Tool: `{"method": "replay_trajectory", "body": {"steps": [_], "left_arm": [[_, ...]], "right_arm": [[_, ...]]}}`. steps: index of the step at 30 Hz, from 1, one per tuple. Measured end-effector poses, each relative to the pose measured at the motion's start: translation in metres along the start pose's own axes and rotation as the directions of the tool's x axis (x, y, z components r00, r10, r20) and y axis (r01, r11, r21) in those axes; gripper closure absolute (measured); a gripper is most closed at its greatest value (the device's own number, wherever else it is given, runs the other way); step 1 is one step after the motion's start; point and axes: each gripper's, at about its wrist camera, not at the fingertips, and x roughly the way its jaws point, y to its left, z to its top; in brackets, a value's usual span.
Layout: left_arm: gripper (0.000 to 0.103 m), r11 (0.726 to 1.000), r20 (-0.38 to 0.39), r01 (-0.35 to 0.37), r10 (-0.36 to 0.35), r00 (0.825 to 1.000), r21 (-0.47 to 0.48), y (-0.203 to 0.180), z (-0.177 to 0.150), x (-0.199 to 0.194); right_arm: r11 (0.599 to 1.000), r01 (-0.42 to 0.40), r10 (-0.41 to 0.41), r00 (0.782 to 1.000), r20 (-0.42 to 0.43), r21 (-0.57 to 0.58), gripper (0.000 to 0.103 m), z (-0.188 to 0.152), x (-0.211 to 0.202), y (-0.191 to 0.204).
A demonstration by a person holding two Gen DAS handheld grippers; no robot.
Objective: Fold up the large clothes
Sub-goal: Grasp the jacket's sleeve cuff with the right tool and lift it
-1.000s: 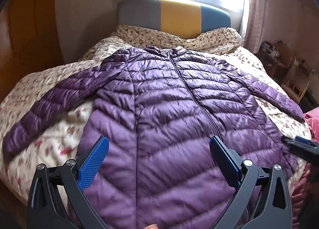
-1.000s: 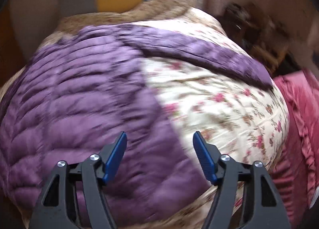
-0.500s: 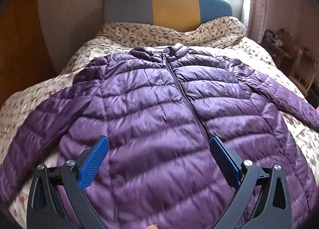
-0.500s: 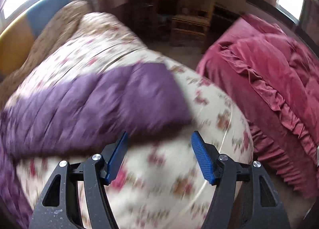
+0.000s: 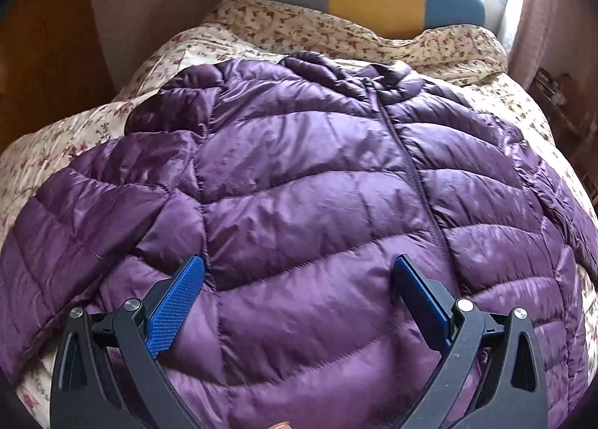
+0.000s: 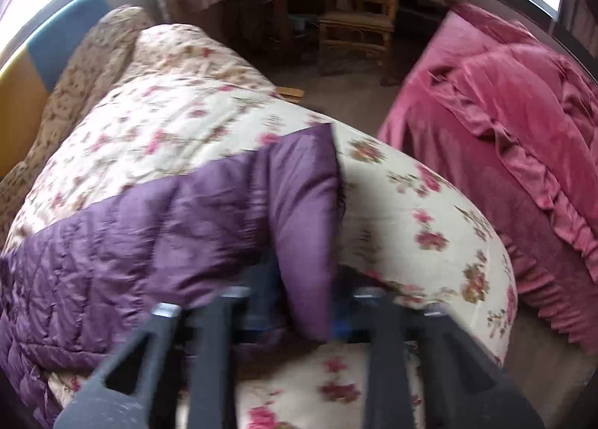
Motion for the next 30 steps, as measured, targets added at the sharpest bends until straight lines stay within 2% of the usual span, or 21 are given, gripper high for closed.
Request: {"method": "replay_trajectory", "body": {"steps": [5, 10, 14, 23, 27, 30], "left_arm": [[0.003, 1.0, -0.021, 0.017, -0.017, 1.0, -0.004, 0.004, -0.001, 0.008], [0.003, 0.999, -0.024, 0.041, -0.042, 0.999, -0.023, 0.007, -0.001, 0.01], [0.003, 0.998, -0.015, 0.061, -0.061, 0.998, -0.035, 0.012, -0.001, 0.005], [0.005, 0.993, 0.026, 0.092, -0.09, 0.996, -0.08, 0.037, -0.001, -0.009], [0.006, 0.989, 0.032, 0.111, -0.109, 0.994, -0.096, 0.046, -0.002, -0.011], [0.013, 0.987, 0.032, 0.124, -0.121, 0.992, -0.105, 0.051, -0.003, -0.012]], "right_arm": [[0.995, -0.021, 0.029, 0.996, 0.086, -0.093, 0.093, -0.002, -0.024, 0.041], [0.968, -0.076, 0.121, 0.977, 0.175, -0.24, 0.094, -0.012, -0.061, 0.109], [0.929, -0.138, 0.211, 0.96, 0.183, -0.344, 0.094, -0.032, -0.08, 0.169], [0.817, -0.284, 0.379, 0.921, 0.095, -0.502, 0.095, -0.093, -0.099, 0.286], [0.736, -0.366, 0.452, 0.892, 0.011, -0.57, 0.095, -0.129, -0.104, 0.334], [0.673, -0.427, 0.497, 0.866, -0.059, -0.604, 0.095, -0.157, -0.108, 0.364]]}}
